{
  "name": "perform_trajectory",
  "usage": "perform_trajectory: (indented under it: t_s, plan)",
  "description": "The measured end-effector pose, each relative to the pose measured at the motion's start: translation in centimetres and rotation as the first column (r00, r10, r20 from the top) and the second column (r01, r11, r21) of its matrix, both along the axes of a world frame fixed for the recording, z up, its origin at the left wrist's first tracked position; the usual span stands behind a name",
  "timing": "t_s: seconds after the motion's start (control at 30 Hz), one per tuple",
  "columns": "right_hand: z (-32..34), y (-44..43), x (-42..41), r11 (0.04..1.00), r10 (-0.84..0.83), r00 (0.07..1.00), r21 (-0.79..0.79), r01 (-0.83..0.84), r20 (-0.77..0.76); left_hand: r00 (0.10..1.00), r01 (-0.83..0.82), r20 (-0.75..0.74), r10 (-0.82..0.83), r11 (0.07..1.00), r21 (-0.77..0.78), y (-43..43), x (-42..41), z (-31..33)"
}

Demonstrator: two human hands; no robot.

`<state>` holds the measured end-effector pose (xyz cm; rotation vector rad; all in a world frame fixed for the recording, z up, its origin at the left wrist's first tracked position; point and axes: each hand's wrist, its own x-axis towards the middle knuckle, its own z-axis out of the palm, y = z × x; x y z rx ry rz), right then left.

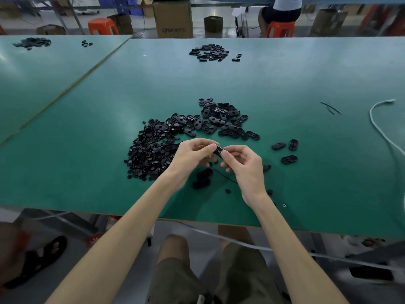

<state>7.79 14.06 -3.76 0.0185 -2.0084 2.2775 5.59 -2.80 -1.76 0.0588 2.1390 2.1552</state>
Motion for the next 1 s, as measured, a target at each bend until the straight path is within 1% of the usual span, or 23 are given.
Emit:
perform_trajectory:
  t_s: [0.13, 0.27, 0.33, 0.47, 0.6, 0.7, 1.0]
  plan:
    - [0.0, 0.1, 0.1, 1.0, 0.008, 1.0, -0.005, -0.008, -0.011, 0.998, -0.014, 0.054, 0.008, 0.994, 0.106, 0.0, 0.0, -0.5]
    - [0.0, 0.1, 0.0, 1.0, -0.014, 1.0, -0.003, 0.014, -0.017, 0.994, -0.089, 0.082, 0.073, 0.973, 0.213, -0.1, 0.0, -0.7]
    - [-0.1, 0.1, 0.0, 1.0, -0.016, 1.0, -0.009, 0.016, -0.021, 0.992, -0.108, 0.095, 0.087, 0.964, 0.243, -0.2, 0.0, -0.8]
    - [0.0, 0.1, 0.0, 0.998, -0.019, 1.0, -0.058, 0.018, -0.022, 0.992, -0.116, 0.081, 0.101, 0.97, 0.214, -0.1, -0.2, -1.0]
    - [0.0, 0.1, 0.1, 0.994, 0.009, 1.0, -0.109, -0.011, -0.019, 0.989, -0.137, -0.031, 0.142, 0.983, 0.122, 0.1, 0.2, -1.8]
    - [0.0, 0.0, 0.0, 0.993, 0.006, 1.0, -0.117, -0.009, -0.024, 0.984, -0.151, -0.083, 0.16, 0.983, 0.102, 0.1, 0.5, -2.3]
    - [0.3, 0.0, 0.3, 0.995, 0.009, 1.0, -0.095, -0.011, -0.027, 0.981, -0.154, -0.106, 0.162, 0.985, 0.076, 0.2, 0.5, -2.5]
